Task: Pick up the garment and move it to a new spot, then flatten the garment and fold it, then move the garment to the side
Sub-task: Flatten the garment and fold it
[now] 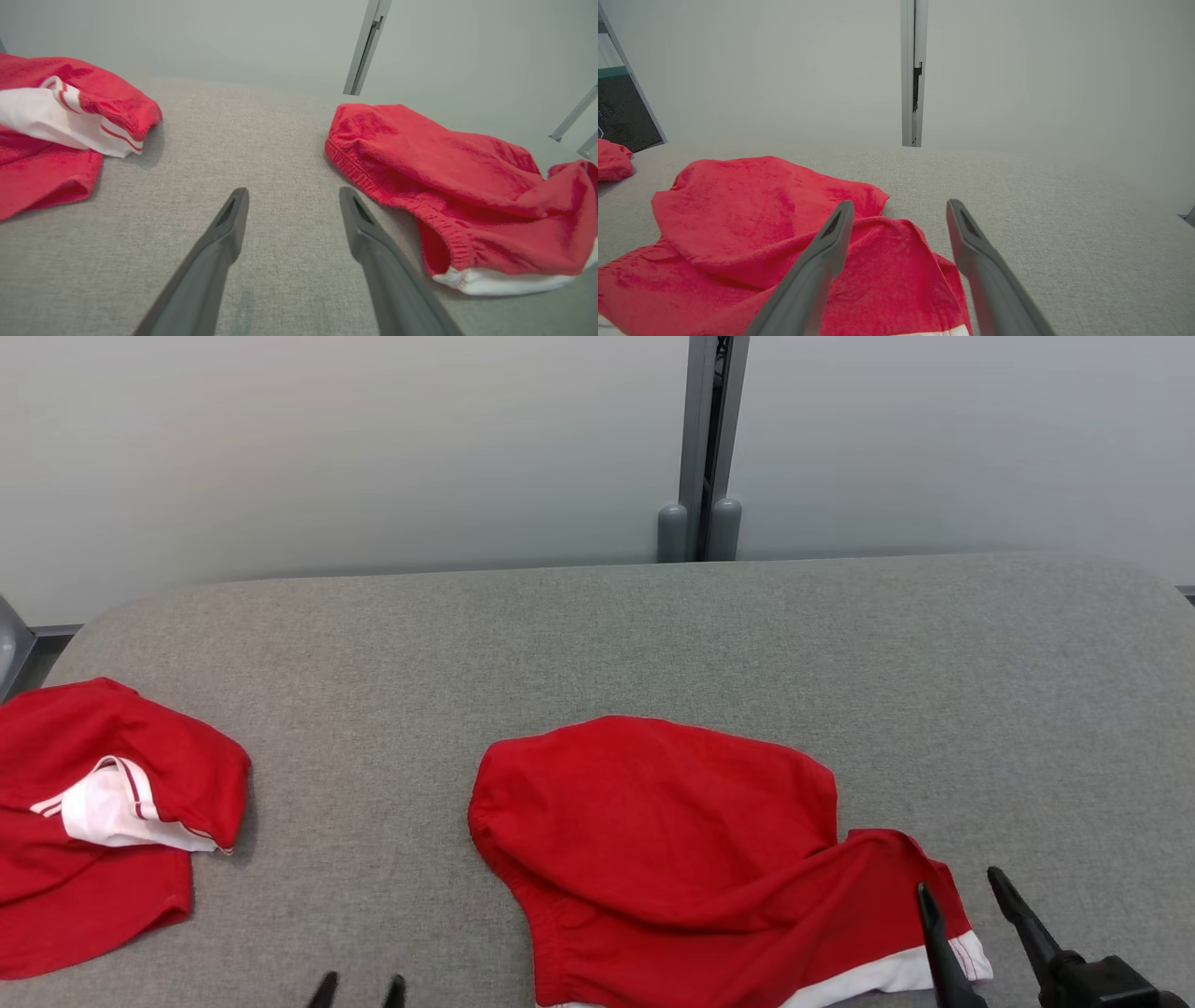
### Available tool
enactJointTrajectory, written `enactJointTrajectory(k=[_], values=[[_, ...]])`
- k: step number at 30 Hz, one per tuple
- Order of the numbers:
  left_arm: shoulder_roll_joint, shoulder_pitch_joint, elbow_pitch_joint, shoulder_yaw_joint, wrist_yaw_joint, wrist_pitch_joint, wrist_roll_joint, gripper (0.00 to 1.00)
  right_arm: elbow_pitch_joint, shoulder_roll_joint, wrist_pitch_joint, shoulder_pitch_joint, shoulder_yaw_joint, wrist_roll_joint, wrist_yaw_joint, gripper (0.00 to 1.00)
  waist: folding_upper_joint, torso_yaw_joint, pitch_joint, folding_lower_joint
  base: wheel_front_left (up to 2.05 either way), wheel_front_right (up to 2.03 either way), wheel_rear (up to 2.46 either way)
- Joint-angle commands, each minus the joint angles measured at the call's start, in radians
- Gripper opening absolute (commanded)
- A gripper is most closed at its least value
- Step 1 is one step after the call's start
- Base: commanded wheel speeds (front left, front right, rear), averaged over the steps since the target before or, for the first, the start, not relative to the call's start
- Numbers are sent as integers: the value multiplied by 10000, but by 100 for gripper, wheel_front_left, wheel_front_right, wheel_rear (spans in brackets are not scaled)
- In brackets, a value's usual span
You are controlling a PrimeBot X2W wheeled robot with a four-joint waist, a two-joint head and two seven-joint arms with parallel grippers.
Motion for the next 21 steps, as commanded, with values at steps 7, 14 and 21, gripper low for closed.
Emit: enactJointTrajectory(k=[7, 14, 21], values=[[1346, -199, -374, -2367, -4, 1653, -1599, 100, 1178, -1331, 613, -129, 600, 122, -3, 100, 0, 2, 132, 0, 0, 0, 0], [1930, -434, -830, -3423, -6, 2541, -2504, 100, 1601, -1723, 2169, -395, 752, 357, -3, 100, 0, -73, 507, 0, 0, 0, 0], [2075, -570, -1026, -3959, -6, 2573, -2999, 100, 1546, -1689, 2604, -260, 1005, 613, -3, 100, 0, -162, 754, 0, 0, 0, 0]])
